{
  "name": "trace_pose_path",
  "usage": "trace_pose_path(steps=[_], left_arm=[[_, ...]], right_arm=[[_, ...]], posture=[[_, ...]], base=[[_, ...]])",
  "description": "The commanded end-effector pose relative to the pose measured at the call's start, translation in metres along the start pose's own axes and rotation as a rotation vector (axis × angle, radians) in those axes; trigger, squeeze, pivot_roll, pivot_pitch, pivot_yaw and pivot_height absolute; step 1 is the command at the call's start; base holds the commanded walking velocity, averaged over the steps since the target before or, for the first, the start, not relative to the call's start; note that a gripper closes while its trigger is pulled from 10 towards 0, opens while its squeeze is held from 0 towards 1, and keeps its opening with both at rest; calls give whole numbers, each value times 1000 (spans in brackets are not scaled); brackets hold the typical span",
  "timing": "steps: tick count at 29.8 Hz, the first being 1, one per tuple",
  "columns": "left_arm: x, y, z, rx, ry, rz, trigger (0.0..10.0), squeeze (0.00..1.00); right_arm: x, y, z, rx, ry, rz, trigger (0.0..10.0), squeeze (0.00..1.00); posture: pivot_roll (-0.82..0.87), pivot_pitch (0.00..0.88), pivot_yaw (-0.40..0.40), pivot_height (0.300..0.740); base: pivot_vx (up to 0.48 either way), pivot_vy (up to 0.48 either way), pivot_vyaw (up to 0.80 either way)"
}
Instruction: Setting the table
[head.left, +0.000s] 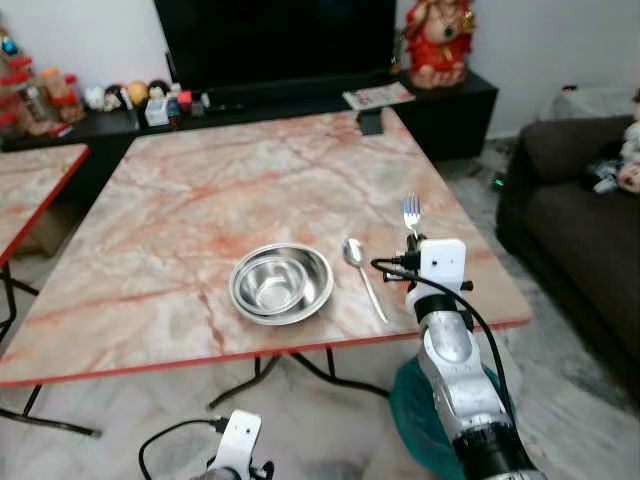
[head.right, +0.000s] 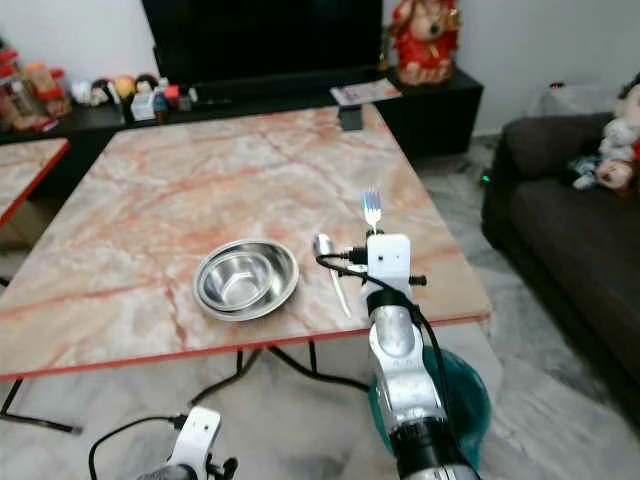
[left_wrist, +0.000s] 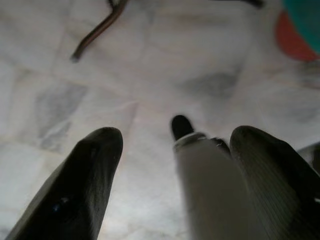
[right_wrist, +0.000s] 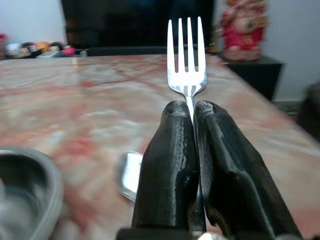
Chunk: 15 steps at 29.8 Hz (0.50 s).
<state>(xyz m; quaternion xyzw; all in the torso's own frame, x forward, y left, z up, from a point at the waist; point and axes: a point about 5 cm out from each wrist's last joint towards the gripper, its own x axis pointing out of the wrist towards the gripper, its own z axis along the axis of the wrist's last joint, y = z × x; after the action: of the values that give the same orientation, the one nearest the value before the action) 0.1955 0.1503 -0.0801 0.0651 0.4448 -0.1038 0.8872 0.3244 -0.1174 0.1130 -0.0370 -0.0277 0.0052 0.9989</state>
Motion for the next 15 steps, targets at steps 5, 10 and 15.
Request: trace_pose_path(steps=[5,10,15], left_arm=[[0,4,2,7,3,8,10000,0],[0,4,2,8,3,8,10000,0],[0,4,2,19,3,11,10000,0]], right_arm=[[2,6,6,-3,-23,25,10000,0],[2,6,6,-7,-24,30,10000,0],[1,8,7,-40,-31,49,10000,0]], posture=[[-30,0,62,740],[-31,0,63,740],[-33,0,65,740]], base=[[0,0,0],[0,0,0],[0,-117,0]])
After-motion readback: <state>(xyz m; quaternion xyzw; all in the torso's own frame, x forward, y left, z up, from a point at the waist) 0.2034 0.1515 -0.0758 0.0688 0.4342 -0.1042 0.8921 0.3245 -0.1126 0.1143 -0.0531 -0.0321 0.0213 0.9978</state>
